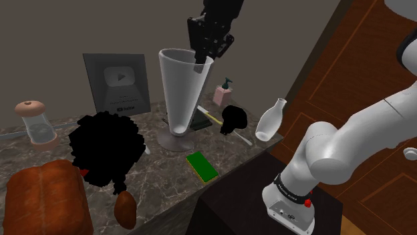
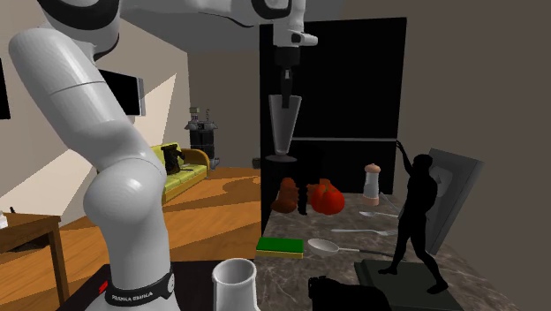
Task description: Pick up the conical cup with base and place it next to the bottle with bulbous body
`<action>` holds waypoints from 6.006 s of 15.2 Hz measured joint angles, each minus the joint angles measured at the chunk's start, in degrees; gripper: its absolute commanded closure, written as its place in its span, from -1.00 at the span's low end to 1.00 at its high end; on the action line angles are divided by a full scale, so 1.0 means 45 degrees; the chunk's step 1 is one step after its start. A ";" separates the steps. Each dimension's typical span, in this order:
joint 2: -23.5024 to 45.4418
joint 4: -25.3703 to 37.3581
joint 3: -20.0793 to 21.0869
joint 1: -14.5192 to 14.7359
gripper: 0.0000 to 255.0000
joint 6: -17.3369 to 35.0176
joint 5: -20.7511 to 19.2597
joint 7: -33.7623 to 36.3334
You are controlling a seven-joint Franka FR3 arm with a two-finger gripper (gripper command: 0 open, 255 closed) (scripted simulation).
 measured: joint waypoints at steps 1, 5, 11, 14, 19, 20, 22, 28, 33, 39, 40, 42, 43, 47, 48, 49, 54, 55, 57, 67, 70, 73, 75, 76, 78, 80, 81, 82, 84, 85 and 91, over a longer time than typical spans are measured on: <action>0.0028 0.0219 -0.0005 0.0000 1.00 -0.0183 -0.0008 0.0054; 0.0337 0.1177 -0.0048 -0.0038 1.00 -0.0826 -0.0089 0.0189; 0.0823 0.2682 -0.0052 -0.0065 1.00 -0.1822 -0.0183 0.0471; 0.0740 0.2866 -0.0355 -0.0166 1.00 -0.2180 -0.0224 0.0156; -0.0031 0.2215 -0.1574 -0.0550 1.00 -0.2679 -0.0431 -0.1372; -0.0155 0.2123 -0.1820 -0.0626 1.00 -0.2780 -0.0497 -0.1684; -0.0314 0.1945 -0.2291 -0.0778 1.00 -0.2902 -0.0654 -0.2300; -0.0553 0.1792 -0.3775 -0.1248 1.00 -0.3403 -0.1244 -0.4196; -0.0321 0.2148 -0.5062 -0.1640 1.00 -0.3820 -0.1802 -0.5857; 0.0287 0.2796 -0.6595 -0.2078 1.00 -0.4156 -0.2388 -0.7882; 0.0537 0.3166 -0.6860 -0.2135 1.00 -0.4322 -0.2440 -0.8205; 0.0853 0.3609 -0.7473 -0.2311 1.00 -0.4551 -0.2605 -0.9009; 0.1083 0.3873 -0.7732 -0.2372 1.00 -0.4631 -0.2640 -0.9347; 0.2078 0.4838 -0.8847 -0.2684 1.00 -0.4831 -0.2700 -1.0840; 0.2373 0.5239 -0.9134 -0.2770 1.00 -0.5006 -0.2669 -1.1214; 0.2816 0.5685 -0.9450 -0.2855 1.00 -0.5083 -0.2568 -1.1611; 0.5279 0.8429 -1.1151 -0.3750 1.00 -0.6032 -0.1662 -1.3924; 0.5473 0.8425 -1.1310 -0.3902 1.00 -0.5927 -0.1601 -1.4266; 0.5343 0.7962 -1.1299 -0.3889 1.00 -0.5572 -0.1715 -1.4349; 0.4155 0.4950 -1.0950 -0.3654 1.00 -0.3489 -0.2425 -1.4156; 0.3834 0.4067 -1.0854 -0.3624 1.00 -0.2860 -0.2593 -1.4092; 0.3688 0.3406 -1.0825 -0.3627 1.00 -0.2319 -0.2676 -1.4110; 0.3583 0.2955 -1.0800 -0.3627 1.00 -0.1958 -0.2731 -1.4109; 0.3469 0.2673 -1.0768 -0.3624 1.00 -0.1769 -0.2787 -1.4082; 0.3337 0.2229 -1.0751 -0.3636 1.00 -0.1434 -0.2855 -1.4092; 0.3266 0.1792 -1.0735 -0.3640 1.00 -0.1059 -0.2892 -1.4098; 0.3251 0.1602 -1.0735 -0.3644 1.00 -0.0880 -0.2902 -1.4111; 0.3178 0.1359 -1.0722 -0.3650 1.00 -0.0699 -0.2939 -1.4109; 0.3122 0.0931 -1.0717 -0.3659 1.00 -0.0318 -0.2968 -1.4128; 0.3082 0.0763 -1.0709 -0.3662 1.00 -0.0185 -0.2986 -1.4125; 0.2998 -0.0347 -1.0738 -0.3703 1.00 0.0847 -0.3041 -1.4240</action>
